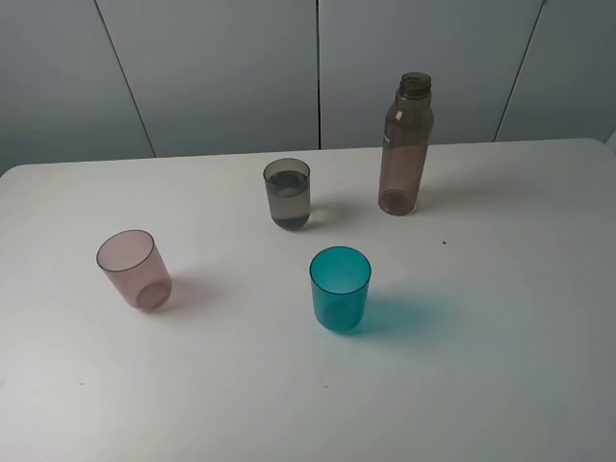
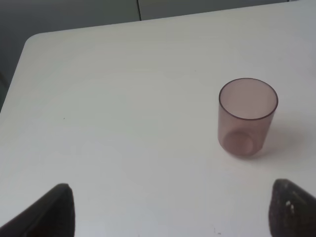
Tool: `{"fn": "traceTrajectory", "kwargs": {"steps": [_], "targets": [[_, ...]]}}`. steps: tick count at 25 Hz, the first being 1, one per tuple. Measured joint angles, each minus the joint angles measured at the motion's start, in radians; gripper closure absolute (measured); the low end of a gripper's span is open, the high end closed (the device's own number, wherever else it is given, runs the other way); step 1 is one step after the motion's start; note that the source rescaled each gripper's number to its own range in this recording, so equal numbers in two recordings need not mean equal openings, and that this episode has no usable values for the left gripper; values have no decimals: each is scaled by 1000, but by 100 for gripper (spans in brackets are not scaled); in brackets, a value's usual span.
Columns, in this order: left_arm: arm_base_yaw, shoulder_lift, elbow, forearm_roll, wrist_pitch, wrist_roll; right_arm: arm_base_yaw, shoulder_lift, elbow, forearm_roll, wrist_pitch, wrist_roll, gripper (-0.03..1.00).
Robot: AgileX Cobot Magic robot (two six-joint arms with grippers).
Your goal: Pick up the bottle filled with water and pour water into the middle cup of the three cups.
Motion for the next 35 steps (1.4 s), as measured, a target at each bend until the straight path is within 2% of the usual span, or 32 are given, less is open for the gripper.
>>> {"fn": "traceTrajectory", "kwargs": {"steps": [2,4,16,22,32,35], "targets": [[0,0,0,0,0,0,0,-62,0,0,57,0,36],[0,0,0,0,0,0,0,-136,21,8,72,0,36],[0,0,0,0,0,0,0,-449,151,18,68,0,36],[0,0,0,0,0,0,0,-490,207,18,45,0,36],[0,0,0,0,0,0,-2,-490,209,18,32,0,36],[0,0,0,0,0,0,-34,-490,209,18,32,0,36]]}}
